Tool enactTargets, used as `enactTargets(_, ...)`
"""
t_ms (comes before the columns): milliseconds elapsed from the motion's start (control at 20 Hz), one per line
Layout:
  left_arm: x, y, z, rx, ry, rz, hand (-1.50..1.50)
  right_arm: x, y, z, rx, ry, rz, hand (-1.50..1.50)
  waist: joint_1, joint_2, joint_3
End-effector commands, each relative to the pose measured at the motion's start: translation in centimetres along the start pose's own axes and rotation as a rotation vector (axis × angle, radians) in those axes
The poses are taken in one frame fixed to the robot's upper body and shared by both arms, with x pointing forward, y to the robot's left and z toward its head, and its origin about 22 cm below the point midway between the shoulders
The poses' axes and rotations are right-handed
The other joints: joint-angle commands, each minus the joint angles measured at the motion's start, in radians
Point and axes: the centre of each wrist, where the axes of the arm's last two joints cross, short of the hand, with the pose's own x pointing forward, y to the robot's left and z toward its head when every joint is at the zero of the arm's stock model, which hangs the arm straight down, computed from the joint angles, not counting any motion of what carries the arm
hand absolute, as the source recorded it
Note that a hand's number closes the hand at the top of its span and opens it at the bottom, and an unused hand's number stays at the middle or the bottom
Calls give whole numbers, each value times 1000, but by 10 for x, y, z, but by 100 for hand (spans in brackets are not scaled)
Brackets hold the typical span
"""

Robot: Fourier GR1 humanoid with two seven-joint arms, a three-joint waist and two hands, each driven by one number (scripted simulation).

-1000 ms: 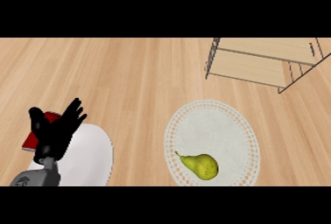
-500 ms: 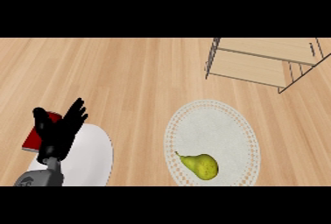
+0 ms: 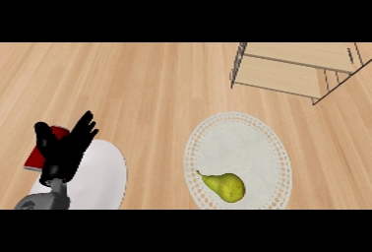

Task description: Pick the cupcake from the placemat and place it in the tiered shelf

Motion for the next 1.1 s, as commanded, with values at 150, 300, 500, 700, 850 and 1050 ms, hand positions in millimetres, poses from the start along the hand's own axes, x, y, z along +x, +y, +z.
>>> enactTargets(150,-16,-1,-2,-1,55,-1,0,2,-42,-9,-226,-3,-73,-150,2,9,-6)
enactTargets(300,-25,-5,6,10,67,2,0,-9,-66,-11,-323,73,-67,-150,-9,3,-6)
enactTargets(500,-14,8,7,22,57,1,0,-18,-133,-10,-426,80,-171,-150,-18,-1,-5)
enactTargets(700,-9,3,3,22,64,17,0,-26,-181,-3,-442,104,-223,-150,-26,-3,-5)
enactTargets(850,-1,26,-1,29,59,2,0,-41,-199,1,-398,103,-190,-150,-23,-1,-6)
enactTargets(1050,-13,15,0,28,70,6,0,-66,-243,13,-375,66,-194,-150,-24,1,-5)
